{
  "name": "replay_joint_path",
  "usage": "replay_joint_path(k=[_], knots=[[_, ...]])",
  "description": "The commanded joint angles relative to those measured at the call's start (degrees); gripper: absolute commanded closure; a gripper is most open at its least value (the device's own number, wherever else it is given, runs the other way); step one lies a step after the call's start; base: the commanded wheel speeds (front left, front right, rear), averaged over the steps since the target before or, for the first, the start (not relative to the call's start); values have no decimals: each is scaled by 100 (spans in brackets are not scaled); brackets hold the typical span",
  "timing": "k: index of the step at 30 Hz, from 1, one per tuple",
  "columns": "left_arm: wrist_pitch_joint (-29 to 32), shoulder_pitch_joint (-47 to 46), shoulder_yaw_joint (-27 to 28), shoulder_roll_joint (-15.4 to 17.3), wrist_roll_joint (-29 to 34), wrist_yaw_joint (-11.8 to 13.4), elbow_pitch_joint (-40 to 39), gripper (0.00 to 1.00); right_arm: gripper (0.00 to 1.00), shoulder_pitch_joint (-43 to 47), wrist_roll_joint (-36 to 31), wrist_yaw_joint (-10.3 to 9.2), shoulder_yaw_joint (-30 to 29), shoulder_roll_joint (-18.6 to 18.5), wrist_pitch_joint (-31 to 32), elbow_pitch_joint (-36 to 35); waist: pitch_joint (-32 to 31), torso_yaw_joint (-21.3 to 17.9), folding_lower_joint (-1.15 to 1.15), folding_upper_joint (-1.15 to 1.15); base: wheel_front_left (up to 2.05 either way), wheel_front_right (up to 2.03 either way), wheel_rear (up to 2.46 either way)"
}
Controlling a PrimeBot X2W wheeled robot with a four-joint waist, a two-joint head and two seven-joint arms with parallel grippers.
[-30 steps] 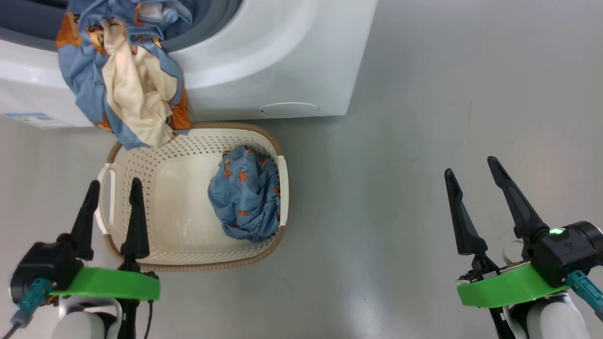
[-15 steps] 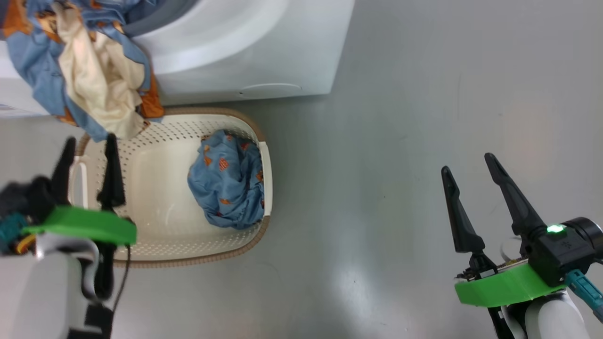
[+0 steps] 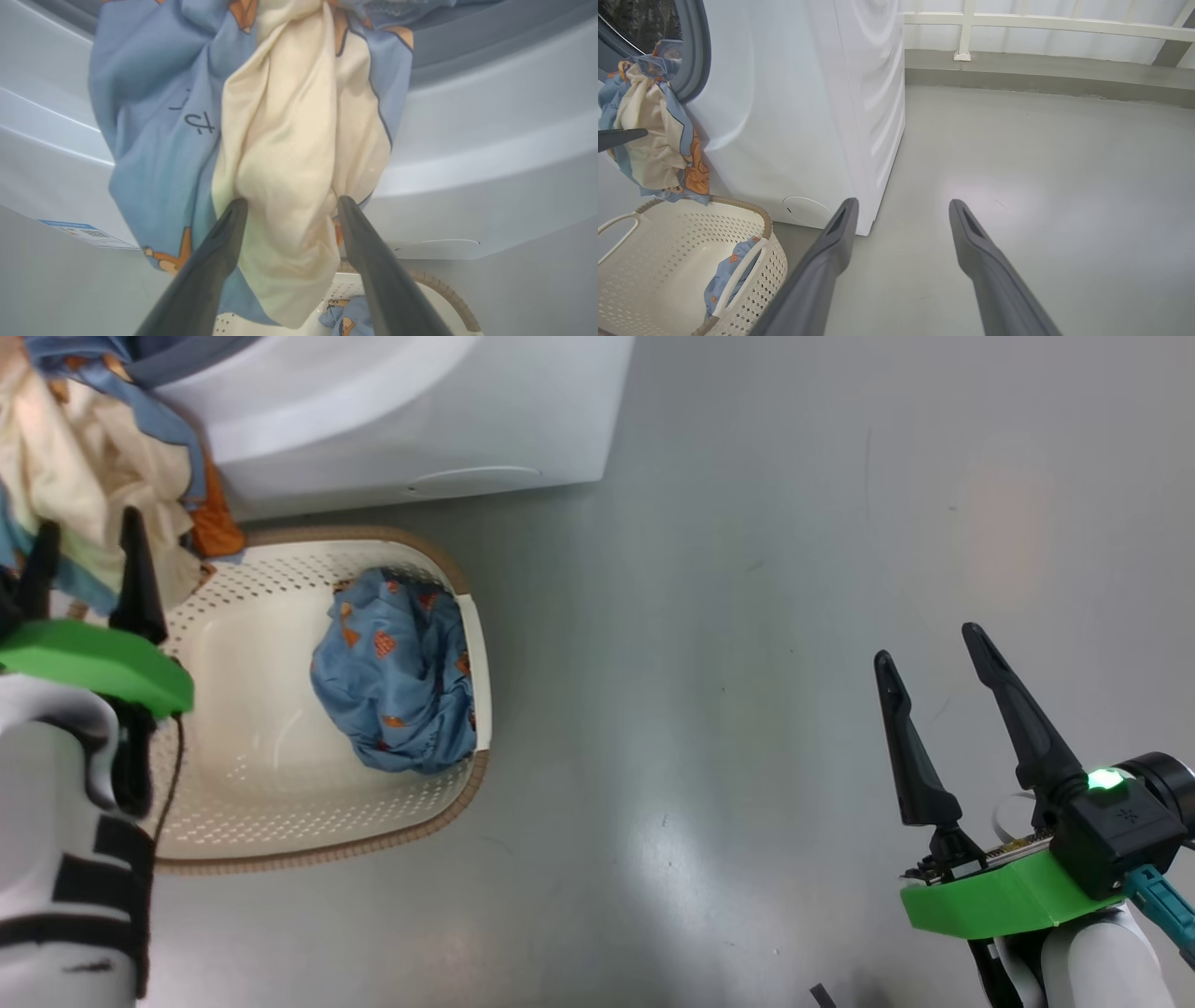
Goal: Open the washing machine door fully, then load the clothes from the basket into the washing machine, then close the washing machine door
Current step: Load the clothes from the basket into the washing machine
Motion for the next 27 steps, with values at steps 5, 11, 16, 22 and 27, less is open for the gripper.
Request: replay_joint_path(k=[5, 11, 16, 22, 27], knots=[[-27, -580, 171, 460, 41, 151, 613, 0, 0, -3, 49, 9, 192, 6, -91, -154, 178, -155, 0, 0, 0, 0, 0], [-29, -1027, 178, 573, 20, 216, 1125, 0, 0, -58, 95, 9, 201, 6, -136, -129, 283, -233, 0, 0, 0, 0, 0], [-42, -1381, 183, 669, -16, 231, 1548, 0, 0, -107, 130, 9, 223, 6, -183, -89, 365, -307, 0, 0, 0, 0, 0], [-54, -1755, 196, 769, -85, 209, 1964, 0, 0, -153, 171, 9, 233, 6, -231, -49, 450, -374, 0, 0, 0, 0, 0], [-44, -2093, 177, 854, -151, 134, 2335, 0, 0, -188, 187, 9, 231, 6, -269, -25, 533, -403, 0, 0, 0, 0, 0]])
